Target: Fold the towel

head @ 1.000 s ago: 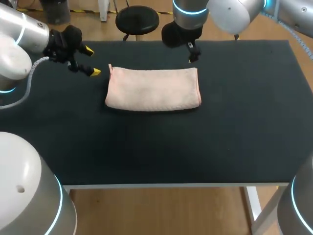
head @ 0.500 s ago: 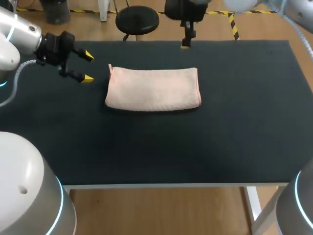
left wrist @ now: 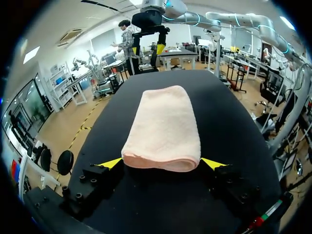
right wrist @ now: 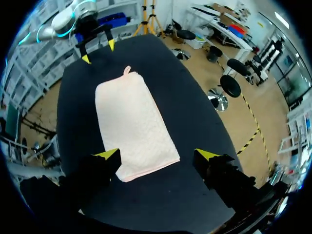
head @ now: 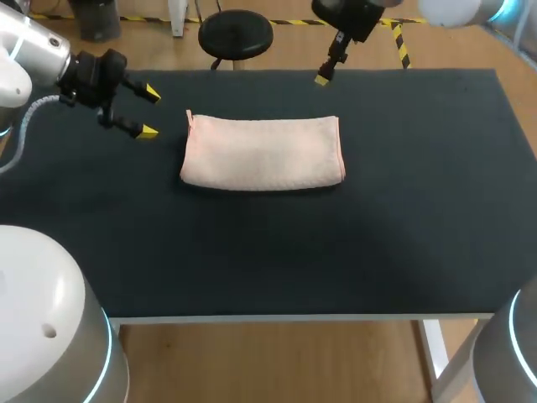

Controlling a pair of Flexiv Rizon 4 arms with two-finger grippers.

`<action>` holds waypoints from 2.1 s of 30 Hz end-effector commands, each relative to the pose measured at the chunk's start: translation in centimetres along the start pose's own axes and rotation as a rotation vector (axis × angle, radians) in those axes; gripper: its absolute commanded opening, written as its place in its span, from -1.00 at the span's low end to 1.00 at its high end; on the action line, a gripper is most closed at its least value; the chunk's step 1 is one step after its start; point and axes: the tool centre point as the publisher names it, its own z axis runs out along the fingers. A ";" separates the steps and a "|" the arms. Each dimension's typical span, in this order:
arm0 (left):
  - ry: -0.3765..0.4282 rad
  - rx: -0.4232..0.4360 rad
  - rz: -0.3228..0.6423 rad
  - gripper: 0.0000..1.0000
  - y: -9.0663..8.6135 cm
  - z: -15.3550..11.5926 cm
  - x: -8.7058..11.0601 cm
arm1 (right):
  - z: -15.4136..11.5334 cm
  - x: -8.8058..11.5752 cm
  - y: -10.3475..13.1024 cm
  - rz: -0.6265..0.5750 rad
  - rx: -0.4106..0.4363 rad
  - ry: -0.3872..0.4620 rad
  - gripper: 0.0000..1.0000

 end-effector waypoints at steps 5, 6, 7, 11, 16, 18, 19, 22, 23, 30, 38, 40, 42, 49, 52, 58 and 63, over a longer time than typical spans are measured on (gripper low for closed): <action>0.001 0.002 0.002 1.00 0.1 0.1 -0.1 | -0.2 0.2 -1.0 0.802 -0.488 0.210 1.00; 0.001 0.002 0.002 1.00 0.1 0.1 -0.1 | -0.2 0.2 -1.0 0.802 -0.488 0.210 1.00; 0.001 0.002 0.002 1.00 0.1 0.1 -0.1 | -0.2 0.2 -1.0 0.802 -0.488 0.210 1.00; 0.001 0.002 0.002 1.00 0.1 0.1 -0.1 | -0.2 0.2 -1.0 0.802 -0.488 0.210 1.00; 0.001 0.002 0.002 1.00 0.1 0.1 -0.1 | 0.4 1.5 -2.9 1.081 -0.720 0.286 1.00; 0.001 0.002 0.002 1.00 0.1 0.1 -0.1 | -0.3 2.8 -2.6 1.203 -0.790 0.364 1.00; 0.001 0.002 0.002 1.00 0.1 0.1 -0.1 | -0.5 3.7 -2.4 1.188 -0.764 0.359 1.00; 0.001 0.002 0.002 1.00 0.1 0.1 -0.1 | -1.2 5.3 -2.5 1.230 -0.730 0.390 1.00; 0.001 0.002 0.002 1.00 0.1 0.1 -0.1 | -1.2 5.6 -2.8 1.272 -0.713 0.388 1.00; 0.001 0.002 0.002 1.00 0.1 0.1 -0.1 | -0.9 6.0 -5.8 1.433 -0.747 0.440 1.00; 0.001 0.002 0.002 1.00 0.1 0.1 -0.1 | 1.5 6.0 -9.9 1.544 -0.659 0.440 1.00; 0.001 0.002 0.002 1.00 0.1 0.1 -0.1 | 2.0 6.0 -10.2 1.540 -0.634 0.455 1.00; 0.001 0.002 0.002 1.00 0.1 0.1 -0.1 | 2.7 6.0 -10.4 1.501 -0.584 0.466 1.00; 0.001 0.002 0.002 1.00 0.1 0.1 -0.1 | 5.3 5.2 -10.5 1.349 -0.446 0.500 1.00; 0.001 0.002 0.002 1.00 0.1 0.1 -0.1 | 6.2 4.9 -10.9 1.281 -0.396 0.497 1.00; 0.001 0.002 0.002 1.00 0.1 0.1 -0.1 | 7.3 3.7 -11.9 1.208 -0.335 0.505 1.00; 0.001 0.002 0.002 1.00 0.1 0.1 -0.1 | 8.3 2.5 -12.4 1.192 -0.316 0.530 1.00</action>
